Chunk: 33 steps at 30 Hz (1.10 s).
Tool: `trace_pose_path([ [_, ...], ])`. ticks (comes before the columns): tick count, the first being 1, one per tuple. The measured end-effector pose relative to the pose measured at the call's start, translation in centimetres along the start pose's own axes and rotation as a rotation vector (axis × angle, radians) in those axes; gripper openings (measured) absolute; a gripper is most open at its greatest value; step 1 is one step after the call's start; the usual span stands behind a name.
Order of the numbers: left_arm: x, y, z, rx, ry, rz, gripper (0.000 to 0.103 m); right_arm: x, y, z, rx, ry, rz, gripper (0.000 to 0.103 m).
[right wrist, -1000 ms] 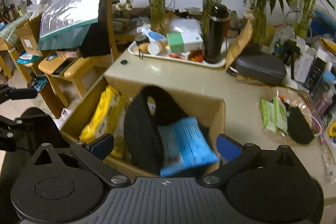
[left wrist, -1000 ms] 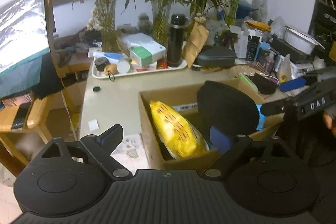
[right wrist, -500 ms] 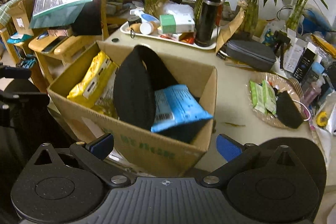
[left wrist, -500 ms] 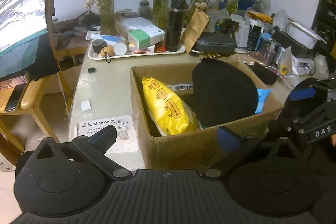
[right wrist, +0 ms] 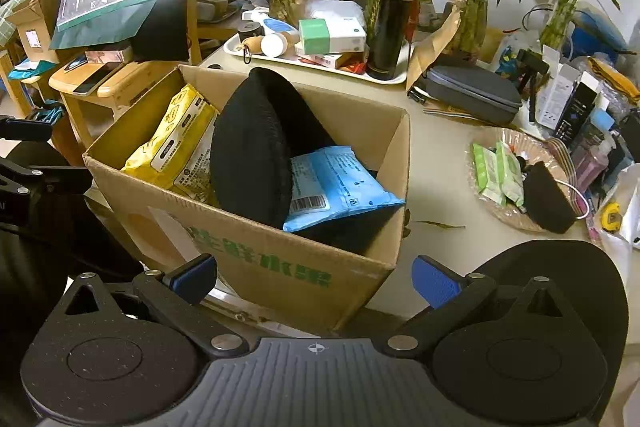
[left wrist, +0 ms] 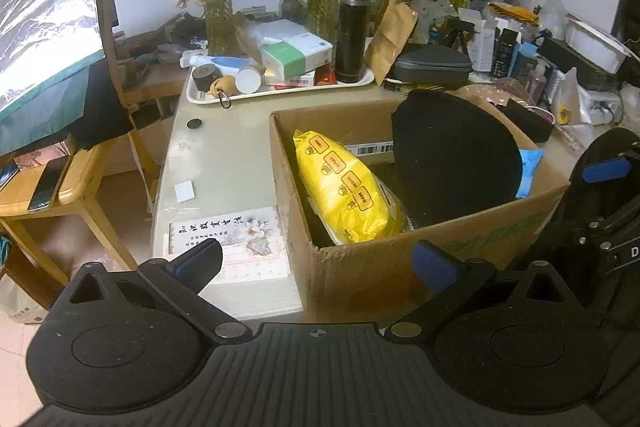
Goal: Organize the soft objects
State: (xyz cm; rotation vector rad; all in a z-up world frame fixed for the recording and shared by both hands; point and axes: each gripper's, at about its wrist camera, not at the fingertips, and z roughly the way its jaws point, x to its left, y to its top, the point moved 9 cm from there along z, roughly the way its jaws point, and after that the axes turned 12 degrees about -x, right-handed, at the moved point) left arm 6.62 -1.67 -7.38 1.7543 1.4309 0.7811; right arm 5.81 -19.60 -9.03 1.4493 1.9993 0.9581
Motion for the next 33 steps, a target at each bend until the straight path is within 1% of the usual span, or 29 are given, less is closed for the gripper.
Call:
trace_pose_path([
  [15,0.2,-0.3,0.1,0.016,-0.003,-0.001,0.103,-0.9,0.4,-0.1,-0.016,-0.009,0.002,0.103],
  [26,-0.3,-0.2,0.2,0.027,-0.007,0.012,0.103,-2.1,0.9,-0.6,-0.047,-0.014,0.016,0.103],
  [33,-0.4,-0.3,0.3,0.034,-0.008,0.01,0.103,-2.2,0.8,-0.5,-0.043,-0.012,0.022,0.103],
])
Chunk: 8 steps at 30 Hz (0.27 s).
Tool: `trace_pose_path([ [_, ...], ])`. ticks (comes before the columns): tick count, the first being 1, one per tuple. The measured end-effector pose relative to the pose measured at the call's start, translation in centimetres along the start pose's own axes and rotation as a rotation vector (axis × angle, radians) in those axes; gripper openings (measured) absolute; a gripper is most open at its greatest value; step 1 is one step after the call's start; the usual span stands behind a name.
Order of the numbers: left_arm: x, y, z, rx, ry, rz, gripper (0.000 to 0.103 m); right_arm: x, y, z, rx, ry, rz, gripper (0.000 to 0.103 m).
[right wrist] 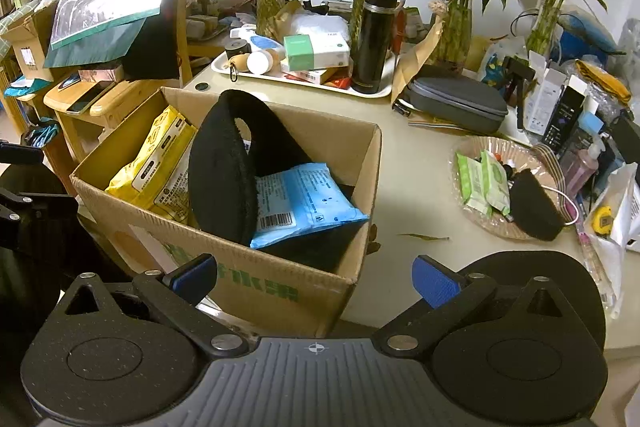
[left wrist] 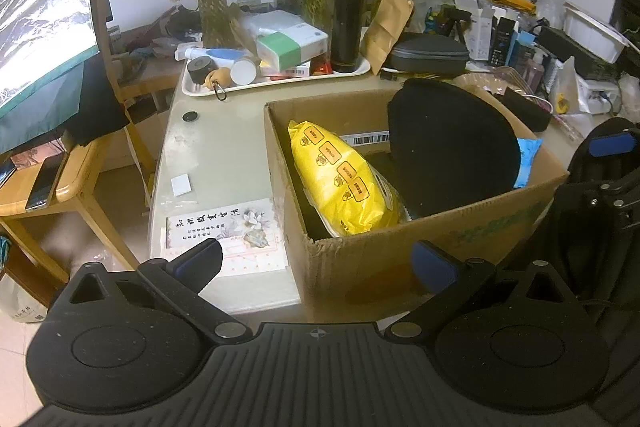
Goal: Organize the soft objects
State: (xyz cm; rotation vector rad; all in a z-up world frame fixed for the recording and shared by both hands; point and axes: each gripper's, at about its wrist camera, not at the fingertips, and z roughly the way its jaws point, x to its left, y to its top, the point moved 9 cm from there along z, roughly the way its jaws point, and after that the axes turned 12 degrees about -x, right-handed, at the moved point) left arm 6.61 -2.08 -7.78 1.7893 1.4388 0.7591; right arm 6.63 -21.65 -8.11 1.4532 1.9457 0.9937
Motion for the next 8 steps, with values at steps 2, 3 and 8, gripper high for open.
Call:
trace_pose_path([
  [2,-0.02,-0.06,0.02,0.003,0.002,0.001,0.103,-0.01,-0.02,0.0,0.0,-0.001,0.001,0.103],
  [3,0.01,-0.09,0.03,0.004,0.004,0.001,0.103,-0.01,-0.02,0.0,0.0,-0.001,0.003,0.103],
  [8,0.01,-0.03,-0.07,-0.011,0.002,0.009,0.103,-0.05,-0.04,0.01,-0.002,-0.003,0.008,0.103],
])
